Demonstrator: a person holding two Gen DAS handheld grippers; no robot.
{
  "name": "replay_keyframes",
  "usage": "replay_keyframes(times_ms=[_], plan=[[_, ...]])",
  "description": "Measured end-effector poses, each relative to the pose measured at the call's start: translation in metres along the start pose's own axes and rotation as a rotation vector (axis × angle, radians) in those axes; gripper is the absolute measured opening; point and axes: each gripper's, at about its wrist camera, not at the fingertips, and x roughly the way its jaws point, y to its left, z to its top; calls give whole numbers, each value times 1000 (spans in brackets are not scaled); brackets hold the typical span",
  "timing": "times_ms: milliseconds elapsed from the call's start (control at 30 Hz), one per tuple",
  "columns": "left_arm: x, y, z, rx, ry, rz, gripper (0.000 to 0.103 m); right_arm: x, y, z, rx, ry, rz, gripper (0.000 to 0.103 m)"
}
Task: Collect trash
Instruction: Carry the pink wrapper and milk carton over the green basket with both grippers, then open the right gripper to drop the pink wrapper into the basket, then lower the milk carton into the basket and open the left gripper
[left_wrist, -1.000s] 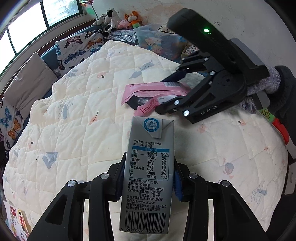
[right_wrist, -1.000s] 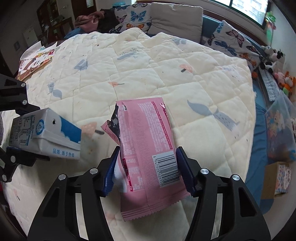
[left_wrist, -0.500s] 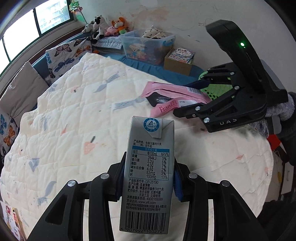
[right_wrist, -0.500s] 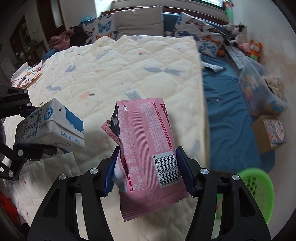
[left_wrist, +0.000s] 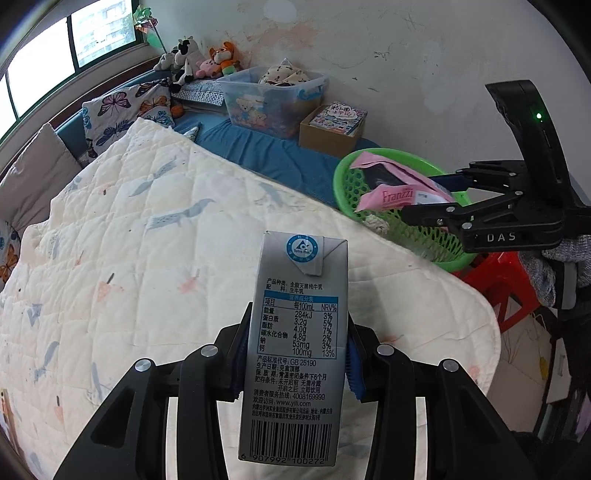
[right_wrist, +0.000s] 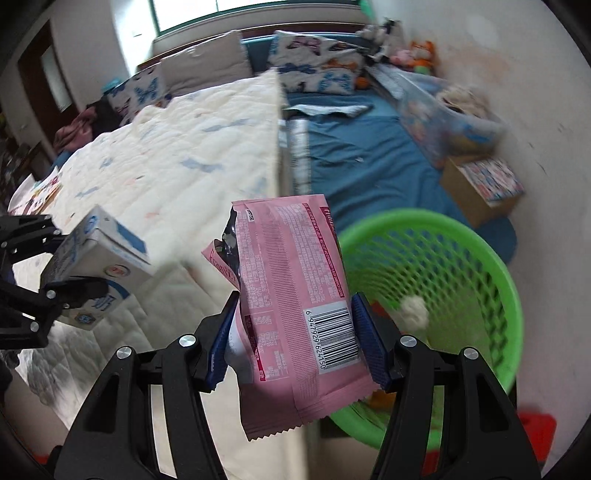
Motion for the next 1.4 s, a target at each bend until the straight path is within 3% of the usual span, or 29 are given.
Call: replay_keyframes(times_ms=[300,567,700,1100,1400], plan=[[-6,-54,11,23,-43,15,41,-16,-72,-38,142,3,-105,61],[2,-83,28,34,-43,6,41,-13,-111,-51,231,-4,-136,65],[5,-88,37,29,-44,3,41,-15,-121,-51,255,-30,-158,76],[23,-106,60,19,-39,-14,41,-32,-132,-59,254,-74,-161,84],[36,-117,71,12,-34,-24,41,-46,-134,-69,264,-99,-146,84]])
